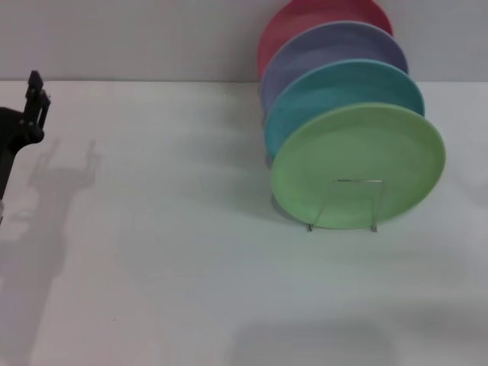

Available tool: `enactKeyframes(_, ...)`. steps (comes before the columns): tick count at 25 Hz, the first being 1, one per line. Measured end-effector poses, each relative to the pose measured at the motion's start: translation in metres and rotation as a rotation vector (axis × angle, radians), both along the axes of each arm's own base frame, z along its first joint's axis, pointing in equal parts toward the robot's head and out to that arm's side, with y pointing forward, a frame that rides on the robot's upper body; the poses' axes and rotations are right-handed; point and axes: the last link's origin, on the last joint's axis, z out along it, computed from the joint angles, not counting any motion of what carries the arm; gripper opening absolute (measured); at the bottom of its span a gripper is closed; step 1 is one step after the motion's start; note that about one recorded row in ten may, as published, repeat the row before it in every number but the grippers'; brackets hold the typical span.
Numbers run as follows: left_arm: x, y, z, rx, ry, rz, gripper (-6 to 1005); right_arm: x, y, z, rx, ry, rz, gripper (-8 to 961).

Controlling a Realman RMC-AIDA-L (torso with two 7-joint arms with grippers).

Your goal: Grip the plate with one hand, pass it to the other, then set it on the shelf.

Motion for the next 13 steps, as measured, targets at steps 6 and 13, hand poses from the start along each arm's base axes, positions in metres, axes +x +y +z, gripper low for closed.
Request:
enactKeyframes(6, -0.014, -0.003, 0.006, 0.028, -0.008, 0.024, 618, 0.058, -0.020, 0.028, 0.252, 0.365, -0.240, 794)
enactKeyframes(13, -0.019, -0.004, 0.009, 0.047, 0.017, 0.001, 618, 0.074, -0.028, 0.023, 0.252, 0.388, -0.324, 795)
